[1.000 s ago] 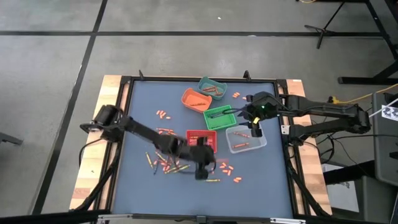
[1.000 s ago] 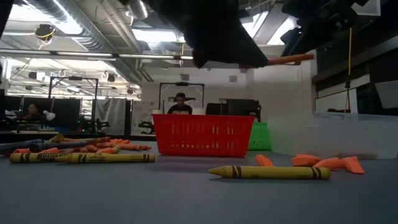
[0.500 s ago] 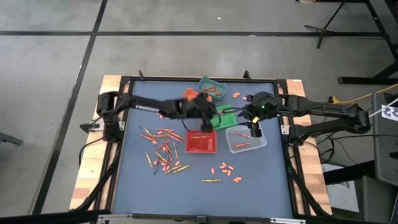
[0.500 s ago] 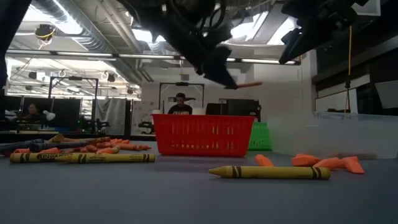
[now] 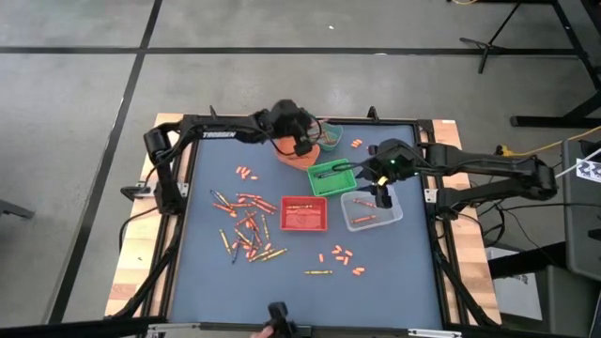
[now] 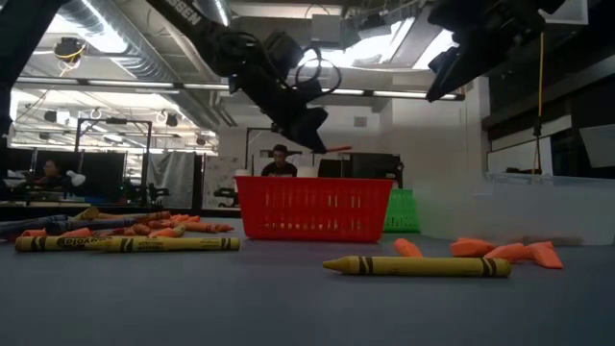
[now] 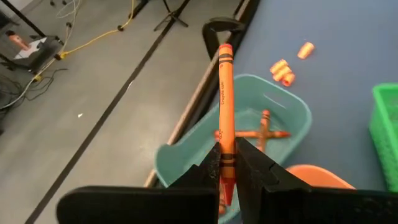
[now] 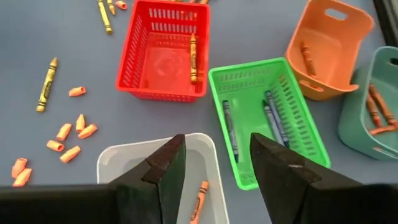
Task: Sort crayons
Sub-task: Put the red orange crayon into the blue bin
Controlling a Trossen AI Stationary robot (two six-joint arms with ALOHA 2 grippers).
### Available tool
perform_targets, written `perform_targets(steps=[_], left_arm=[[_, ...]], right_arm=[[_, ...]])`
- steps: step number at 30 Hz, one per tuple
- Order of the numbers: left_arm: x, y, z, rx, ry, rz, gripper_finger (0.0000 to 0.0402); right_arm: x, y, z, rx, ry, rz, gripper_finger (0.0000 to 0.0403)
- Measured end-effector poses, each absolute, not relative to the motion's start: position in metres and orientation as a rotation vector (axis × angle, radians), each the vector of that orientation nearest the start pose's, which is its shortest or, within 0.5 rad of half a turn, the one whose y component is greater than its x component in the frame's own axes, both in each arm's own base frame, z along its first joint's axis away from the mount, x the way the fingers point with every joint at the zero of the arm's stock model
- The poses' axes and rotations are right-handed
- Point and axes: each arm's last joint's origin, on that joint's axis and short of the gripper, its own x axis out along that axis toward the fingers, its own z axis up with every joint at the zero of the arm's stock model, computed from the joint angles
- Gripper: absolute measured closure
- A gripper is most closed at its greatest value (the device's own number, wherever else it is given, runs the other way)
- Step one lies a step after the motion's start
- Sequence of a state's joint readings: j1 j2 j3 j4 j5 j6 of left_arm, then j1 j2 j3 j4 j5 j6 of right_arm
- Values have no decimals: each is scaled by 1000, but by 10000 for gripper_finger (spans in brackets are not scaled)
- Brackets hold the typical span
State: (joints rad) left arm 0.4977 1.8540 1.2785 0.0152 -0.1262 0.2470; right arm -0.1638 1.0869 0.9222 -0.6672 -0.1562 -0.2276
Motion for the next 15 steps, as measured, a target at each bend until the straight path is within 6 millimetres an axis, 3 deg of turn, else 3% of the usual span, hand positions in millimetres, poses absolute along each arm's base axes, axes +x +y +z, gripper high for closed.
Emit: perform_targets(steps=[8,15], left_arm=[[359,224,221,109,532,509,389],[371,228,204,113,466,451,389]], right_arm=[[228,-32,273,-69,838,109,223],[237,-34,261,-57,894,116,223]])
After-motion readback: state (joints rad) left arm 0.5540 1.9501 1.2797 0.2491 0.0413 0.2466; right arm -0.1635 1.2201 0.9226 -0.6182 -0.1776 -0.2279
